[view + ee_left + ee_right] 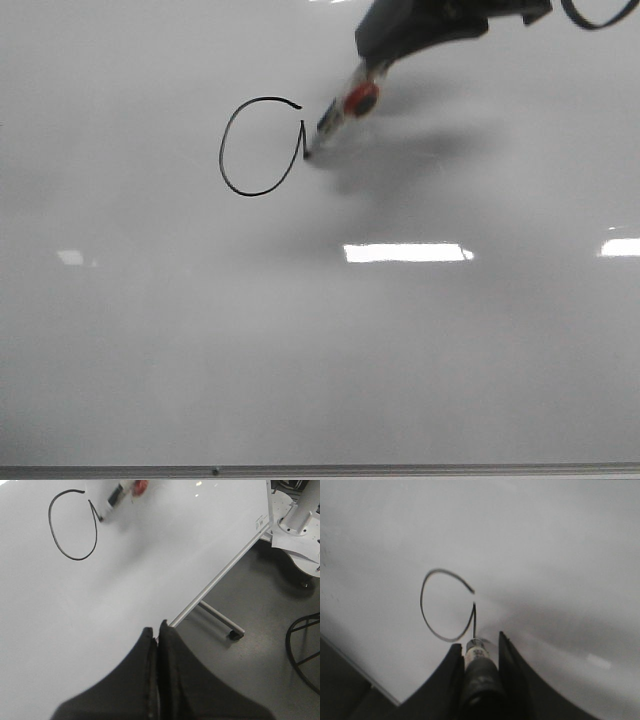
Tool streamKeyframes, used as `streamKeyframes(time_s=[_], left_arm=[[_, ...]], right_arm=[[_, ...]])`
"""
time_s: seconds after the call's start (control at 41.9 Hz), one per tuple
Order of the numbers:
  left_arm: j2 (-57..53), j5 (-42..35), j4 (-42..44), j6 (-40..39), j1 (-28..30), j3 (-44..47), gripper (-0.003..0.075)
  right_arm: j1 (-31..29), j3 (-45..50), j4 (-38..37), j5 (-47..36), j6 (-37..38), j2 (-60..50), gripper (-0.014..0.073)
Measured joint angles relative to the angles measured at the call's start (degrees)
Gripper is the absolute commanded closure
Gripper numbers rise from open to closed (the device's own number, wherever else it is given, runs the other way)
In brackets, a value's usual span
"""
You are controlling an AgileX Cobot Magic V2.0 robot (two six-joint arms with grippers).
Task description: Write number 9 on whiteboard
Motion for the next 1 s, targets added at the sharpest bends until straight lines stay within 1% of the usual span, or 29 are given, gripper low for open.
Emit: streamKeyframes(time_s=[0.167,0.286,0.406,0.501,0.525,0.573,0.621,0.644,0.74,0.764,0.788,0.812,0.859,0.955,1.003], left_arm=[[0.0,0.0,0.0,0.0,0.0,0.0,0.0739],[0.0,0.0,0.0,0.0,0.0,0.0,0.0739],[0.0,0.0,-0.5,0.1,-0.1,0.0,0.0739],[0.0,-0.3,-0.8,1.6,-2.0,0.0,0.0722],[0.1,-0.3,-0.8,2.1,-2.9,0.0,0.0708],[0.8,-0.3,-0.8,3.1,-4.7,-0.1,0.0657],[1.6,-0.1,-0.4,3.5,-6.7,-0.6,0.0582],[2.1,-0.1,-0.2,3.6,-7.8,-1.0,0.0512],[5.4,-0.1,0.2,4.0,-11.7,-2.4,0.0298],[6.1,-0.1,0.2,4.0,-12.8,-2.8,0.0254],[7.2,-0.1,0.4,4.0,-13.6,-3.1,0.023],[8.3,-0.1,0.4,4.0,-14.7,-3.2,0.0209],[10.0,-0.1,0.5,4.0,-16.5,-3.6,0.0204],[13.1,-0.1,0.6,4.1,-19.8,-4.3,0.023],[14.1,-0.1,0.6,4.1,-21.2,-4.8,0.026]], right_arm=[[2.3,6.0,-0.3,0.3,0.0,4.8,0.0652],[4.0,7.3,-1.0,-0.1,-0.3,6.5,0.0652],[6.3,6.8,-1.3,0.0,-2.0,3.7,0.0652],[8.0,4.0,-1.5,5.0,-5.3,-0.5,0.0652],[8.4,3.1,-1.5,7.2,-6.3,-1.3,0.0652],[8.8,0.9,-1.6,12.2,-7.6,-2.6,0.0652],[8.9,-1.6,-1.6,17.7,-8.4,-3.1,0.0652],[9.0,-3.0,-1.6,20.0,-8.6,-3.3,0.0652],[9.0,-7.1,-2.3,30.3,-8.9,-3.3,0.0652],[9.0,-8.1,-2.3,32.2,-9.0,-3.3,0.0652],[9.0,-8.8,-2.4,34.5,-9.0,-3.3,0.0652],[9.0,-9.8,-2.6,36.1,-9.1,-3.3,0.0652],[9.0,-11.3,-2.7,40.0,-9.5,-3.3,0.0652],[9.0,-13.2,-2.8,44.7,-9.9,-3.3,0.0652],[9.0,-13.4,-2.6,45.8,-10.0,-3.3,0.0652]])
